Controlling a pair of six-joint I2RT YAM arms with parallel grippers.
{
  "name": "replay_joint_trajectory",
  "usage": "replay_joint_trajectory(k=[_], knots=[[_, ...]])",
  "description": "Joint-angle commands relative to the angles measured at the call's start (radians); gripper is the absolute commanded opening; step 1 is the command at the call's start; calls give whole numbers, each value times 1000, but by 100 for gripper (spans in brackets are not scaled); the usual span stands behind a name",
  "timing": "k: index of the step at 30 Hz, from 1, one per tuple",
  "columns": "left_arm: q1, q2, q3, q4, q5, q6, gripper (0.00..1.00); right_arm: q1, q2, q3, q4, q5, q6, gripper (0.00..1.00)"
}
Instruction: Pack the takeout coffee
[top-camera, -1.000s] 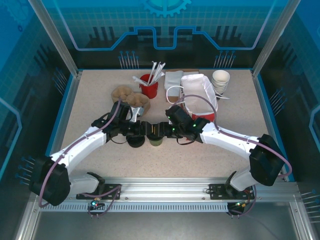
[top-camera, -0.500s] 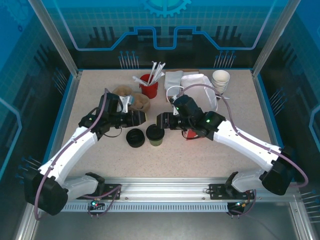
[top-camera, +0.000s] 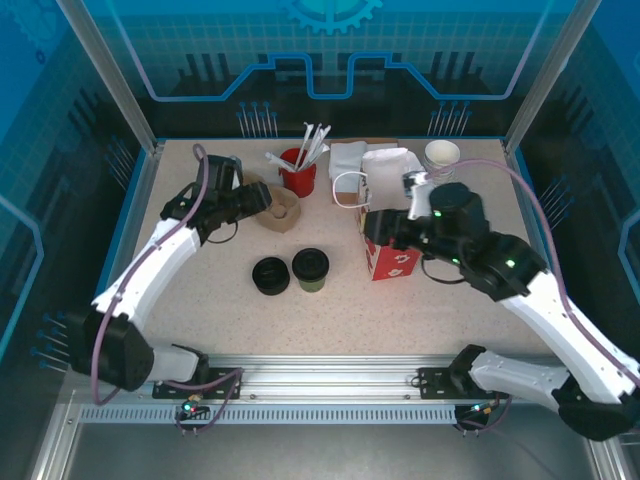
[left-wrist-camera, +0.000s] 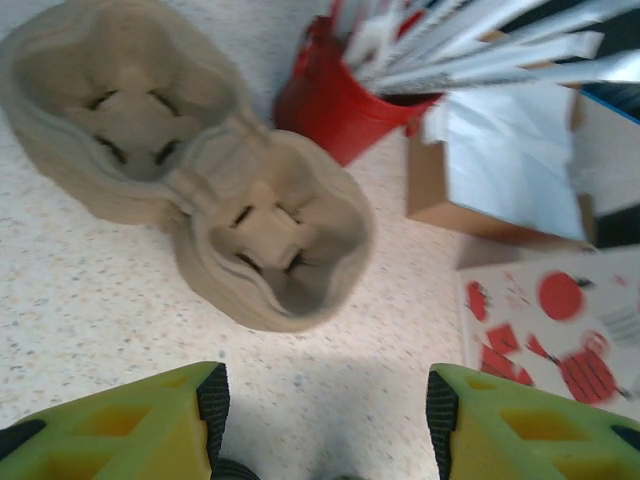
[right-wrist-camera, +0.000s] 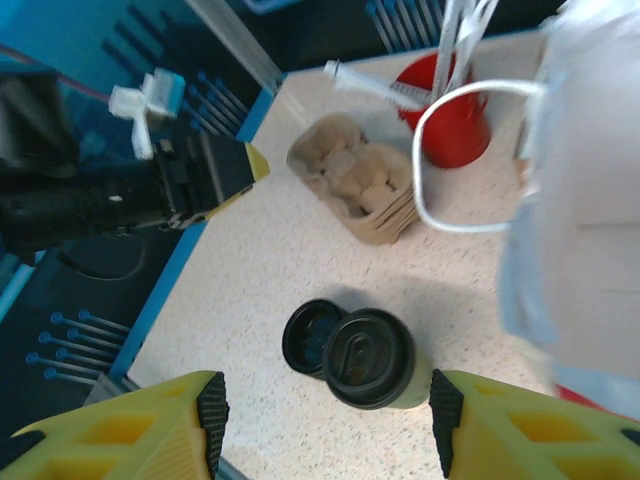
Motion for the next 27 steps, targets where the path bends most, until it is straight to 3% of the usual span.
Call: replay_joint_trajectory(k=[1,12,22,27], knots=[[18,87,72,-58,-79,-46,57,-74,-76,-20,-106,10,-48,58],[26,315,217,-155,-128,-76,56,-268,-264,-68,-269,-7,-115,58],[26,397,240,-159,-117,-94,52,-325,-282,-88,-310,-44,-135,57],[26,414,248,-161,-108,-95,44,-343,-283,-99,-311,-66,-143,57]])
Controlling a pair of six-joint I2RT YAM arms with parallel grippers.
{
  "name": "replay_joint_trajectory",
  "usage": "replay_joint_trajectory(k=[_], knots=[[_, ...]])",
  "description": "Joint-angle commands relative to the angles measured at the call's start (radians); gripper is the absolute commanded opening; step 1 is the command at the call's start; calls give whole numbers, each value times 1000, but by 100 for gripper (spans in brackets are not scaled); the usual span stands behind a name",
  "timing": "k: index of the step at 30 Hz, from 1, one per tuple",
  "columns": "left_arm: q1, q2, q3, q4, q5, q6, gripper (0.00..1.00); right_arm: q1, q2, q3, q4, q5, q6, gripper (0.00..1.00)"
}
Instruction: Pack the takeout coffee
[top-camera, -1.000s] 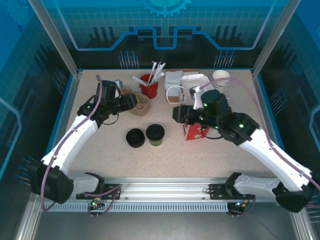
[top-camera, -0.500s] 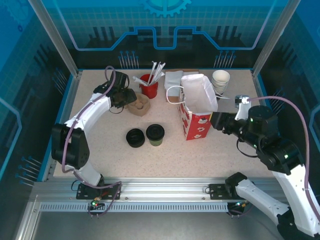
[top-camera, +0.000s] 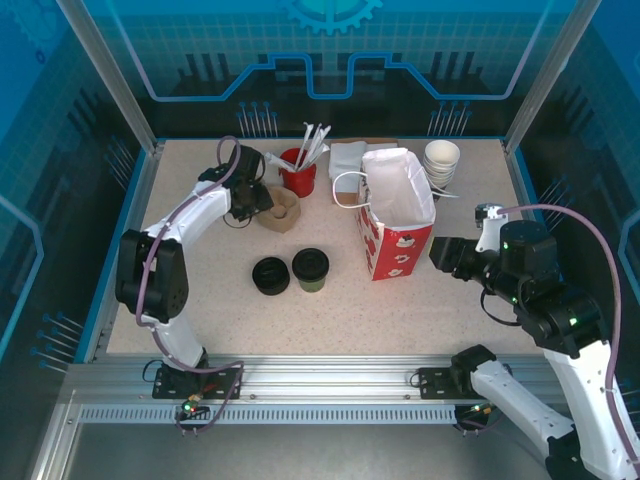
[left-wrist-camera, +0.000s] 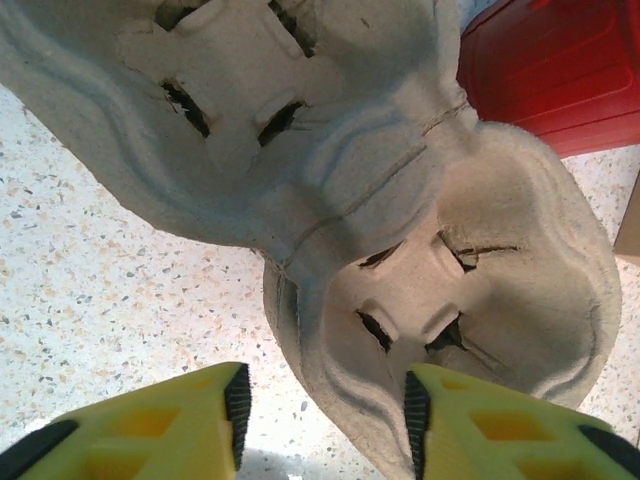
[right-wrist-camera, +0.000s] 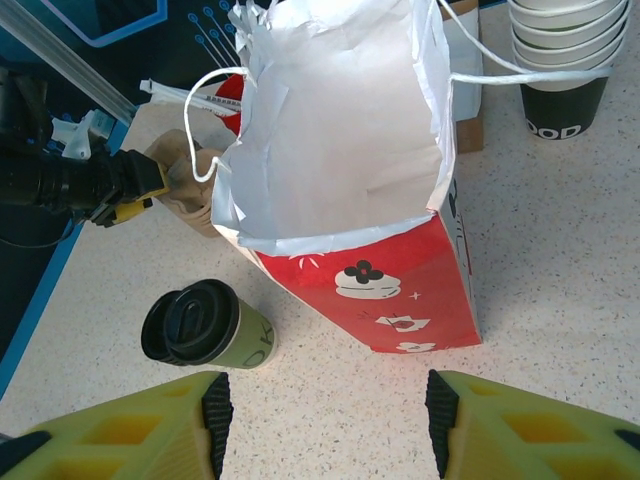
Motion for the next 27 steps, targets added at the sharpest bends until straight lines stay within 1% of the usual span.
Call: replay_joint_trajectory(k=[1,6,12,14,17,20,27], knots=[[10,14,30,-19,-5,-20,43,-23,-7,-10,-20,-38,-22,57],[10,28,34,-15,6,-26,39,-44,-7,-26,-13,-67,-22,56],[10,37,34,-5,8,-30,37,-73,-12,-31,-17,-90,-28,57],[10,43,38,-1,15,-31,35,-83,-11,-33,-18,-96,-31,56],[10,53,41,1,20,-32,33,-96,-12,-38,-19,-109,-36,56],[10,61,43,0,27,-30,26,-110,-10,-39,-18,-128,-40,56],[10,63,48,3,37,-31,21,-135,-2,-37,-15,-160,-45,56]])
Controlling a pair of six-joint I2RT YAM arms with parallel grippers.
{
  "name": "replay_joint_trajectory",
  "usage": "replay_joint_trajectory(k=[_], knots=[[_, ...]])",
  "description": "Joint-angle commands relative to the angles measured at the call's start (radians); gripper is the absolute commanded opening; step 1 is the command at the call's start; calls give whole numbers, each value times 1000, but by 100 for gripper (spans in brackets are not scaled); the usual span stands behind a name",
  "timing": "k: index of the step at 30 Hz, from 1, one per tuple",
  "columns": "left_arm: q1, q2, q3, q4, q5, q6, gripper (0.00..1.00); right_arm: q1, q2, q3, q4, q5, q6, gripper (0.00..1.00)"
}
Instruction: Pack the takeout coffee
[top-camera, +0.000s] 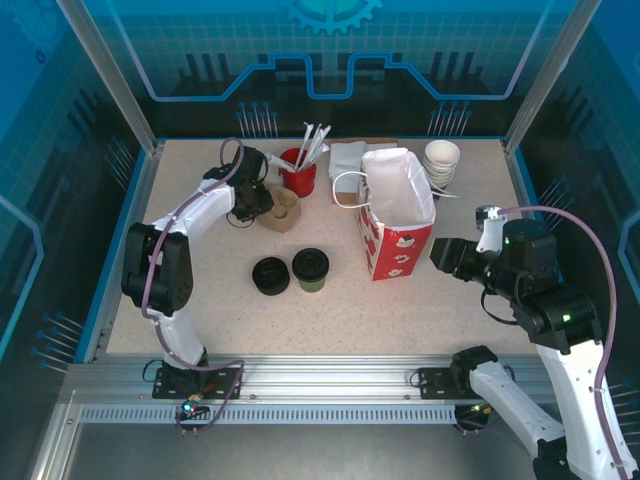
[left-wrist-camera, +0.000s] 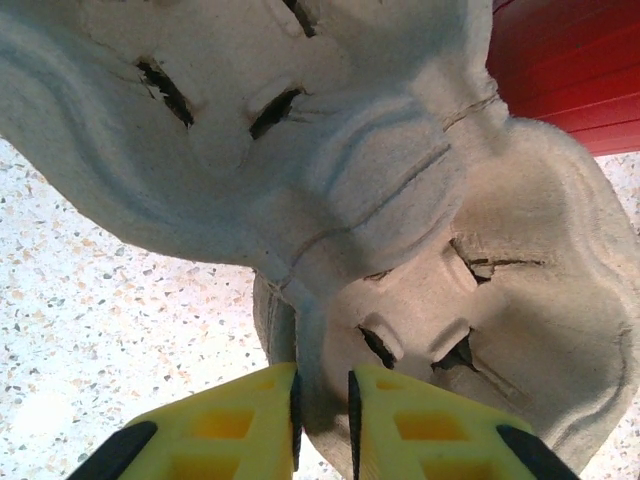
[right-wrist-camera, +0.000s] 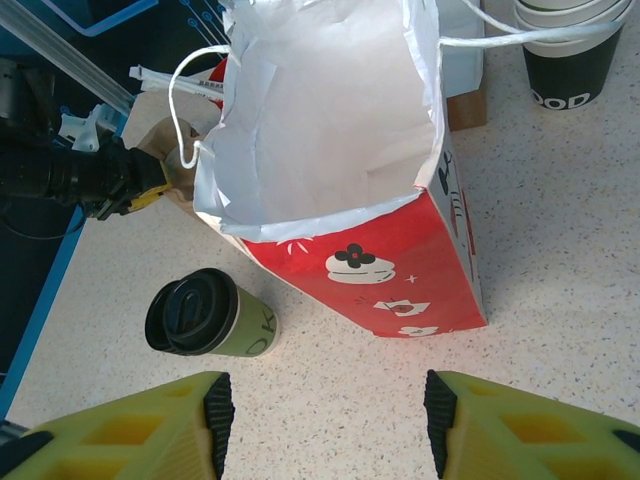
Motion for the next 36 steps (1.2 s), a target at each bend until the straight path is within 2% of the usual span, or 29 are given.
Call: replay_joint_trajectory(k=[1,9,17,29,36], knots=[[10,12,29,0,22,-7,19,-22,-1,-6,-7,-39,-19,56],[10,-14,22,4,31,-12,11,-33,3,-5,-1,-61,-15,56],[14,-117,-57,111,76,-66,3,-44,8,12,-2,-76,-13,56],[24,-280,-103,92,62,-62,0,-51,10,31,14,-104,4,55],[25,-416,-129,22,57,-15,0,-53,10,42,63,-188,10,54]])
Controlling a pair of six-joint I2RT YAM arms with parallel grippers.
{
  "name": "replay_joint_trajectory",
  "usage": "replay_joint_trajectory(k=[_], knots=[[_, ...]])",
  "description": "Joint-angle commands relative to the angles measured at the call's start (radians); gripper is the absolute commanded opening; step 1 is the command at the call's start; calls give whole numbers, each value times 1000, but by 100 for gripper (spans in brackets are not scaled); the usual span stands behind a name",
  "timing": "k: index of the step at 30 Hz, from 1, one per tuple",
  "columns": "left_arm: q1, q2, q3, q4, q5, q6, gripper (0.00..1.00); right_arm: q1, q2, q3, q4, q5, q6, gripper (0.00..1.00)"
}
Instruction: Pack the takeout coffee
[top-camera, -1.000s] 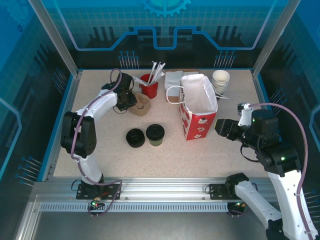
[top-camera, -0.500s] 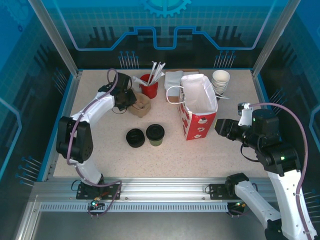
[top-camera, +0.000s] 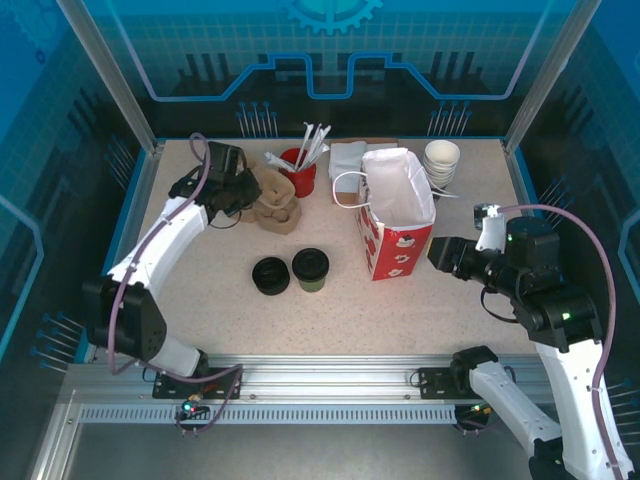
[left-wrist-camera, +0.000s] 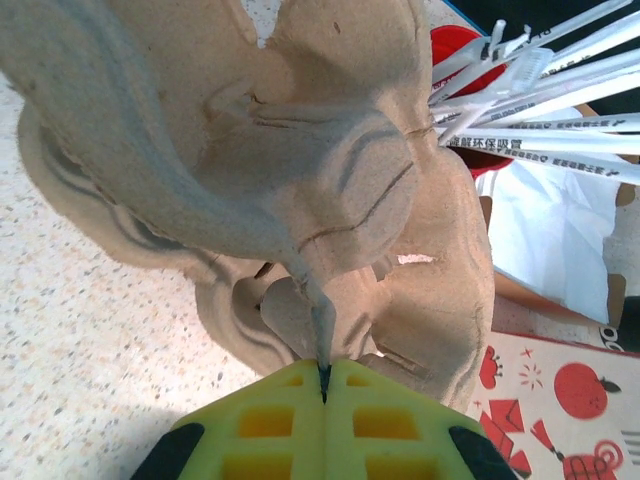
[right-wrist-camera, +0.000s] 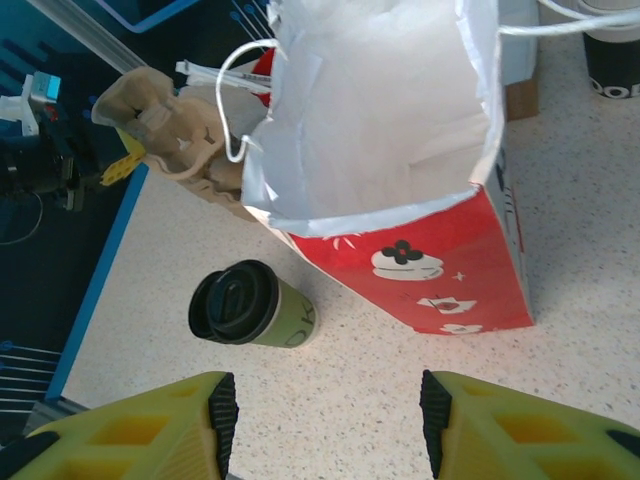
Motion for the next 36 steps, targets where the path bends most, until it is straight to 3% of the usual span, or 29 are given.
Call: replay_joint_trajectory(k=[1,8,14,19,25,36], knots=[[11,-99,-21,-55,4,39,0,-18,3,37,54,-86,2,54],[11,-286,-58,-83,72,117,0,-17,11,47,139,-215,-1,54],[-16,-406,-55,-30,288,200,0,-16,71,47,240,-387,24,54],[-96,-474,-69,50,435,247,0,-1,114,46,330,-486,47,55],[-230,-474,-64,80,488,309,0,55,148,90,326,-494,20,55],[-384,-397,-18,117,514,346,0,137,165,108,291,-448,-18,54]])
